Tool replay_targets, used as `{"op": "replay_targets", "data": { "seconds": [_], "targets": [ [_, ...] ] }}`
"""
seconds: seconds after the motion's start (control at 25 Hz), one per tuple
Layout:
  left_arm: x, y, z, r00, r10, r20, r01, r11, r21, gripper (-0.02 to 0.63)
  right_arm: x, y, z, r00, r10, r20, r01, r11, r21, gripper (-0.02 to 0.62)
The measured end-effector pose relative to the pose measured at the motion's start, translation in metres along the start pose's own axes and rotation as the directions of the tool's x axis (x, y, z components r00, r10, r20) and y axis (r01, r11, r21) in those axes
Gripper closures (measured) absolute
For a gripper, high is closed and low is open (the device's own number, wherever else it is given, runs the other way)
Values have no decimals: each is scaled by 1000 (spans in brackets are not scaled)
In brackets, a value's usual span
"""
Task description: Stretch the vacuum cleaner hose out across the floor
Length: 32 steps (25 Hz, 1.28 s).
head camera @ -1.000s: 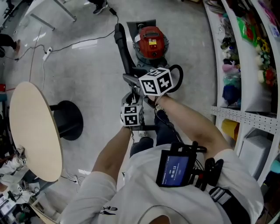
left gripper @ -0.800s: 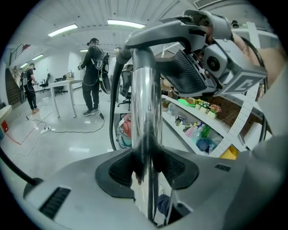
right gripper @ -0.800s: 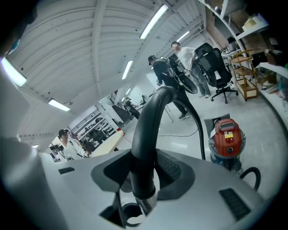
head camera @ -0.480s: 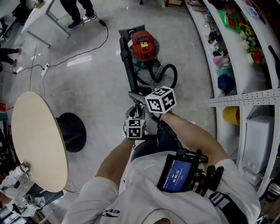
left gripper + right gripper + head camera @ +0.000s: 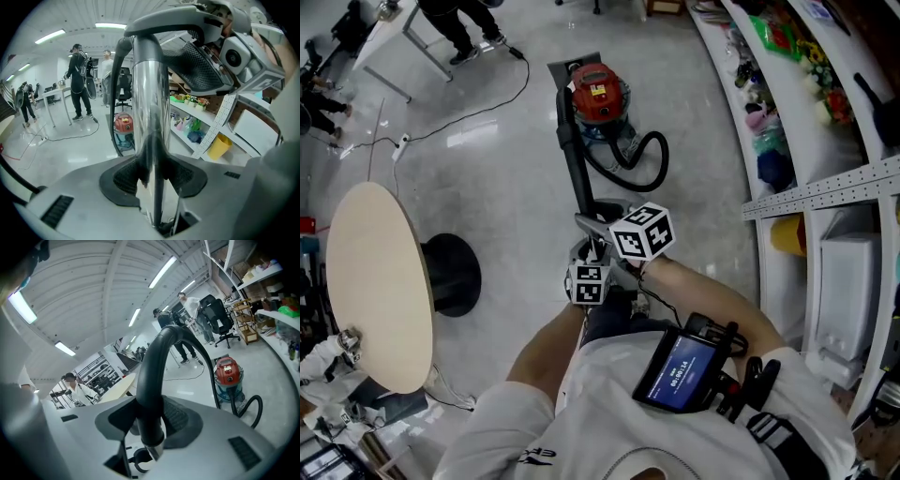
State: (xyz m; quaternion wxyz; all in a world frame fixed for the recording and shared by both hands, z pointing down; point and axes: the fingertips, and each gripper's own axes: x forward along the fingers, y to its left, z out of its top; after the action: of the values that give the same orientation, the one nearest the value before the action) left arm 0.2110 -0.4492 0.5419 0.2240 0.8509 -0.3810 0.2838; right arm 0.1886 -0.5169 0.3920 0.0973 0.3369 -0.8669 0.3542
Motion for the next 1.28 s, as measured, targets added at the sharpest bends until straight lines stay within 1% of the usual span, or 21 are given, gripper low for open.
{"op": "replay_targets", "data": {
  "seconds": [0.24,0.48,0.56,0.72,0.96,1.08,1.28],
  "targets": [
    [-33,-32,-41,999,37,-29,-37,999,-7,445,-28,34,-41,999,48,-3,-48,999,16,433],
    [-70,-39,-65,998,39,-40,-38,999,10,444,-36,68,-64,998,61,10,-61,997,47,433],
    [-81,-36,-70,998,33,-44,-32,999,22,445,-33,79,-67,998,59,18,-60,997,51,433],
    [-98,-27,-84,999,8,-37,-6,999,45,444,-26,99,-77,999,33,37,-34,998,52,434],
    [-130,-13,-113,998,-51,-23,52,996,76,445,-14,136,-92,996,-34,79,29,998,62,434],
    [-151,-15,-125,995,-97,-13,98,991,91,445,-12,157,-107,993,-71,90,66,996,62,434],
    [-186,-17,-160,990,-142,-10,142,984,111,444,-8,197,-139,989,-111,103,105,993,61,434]
  ]
}}
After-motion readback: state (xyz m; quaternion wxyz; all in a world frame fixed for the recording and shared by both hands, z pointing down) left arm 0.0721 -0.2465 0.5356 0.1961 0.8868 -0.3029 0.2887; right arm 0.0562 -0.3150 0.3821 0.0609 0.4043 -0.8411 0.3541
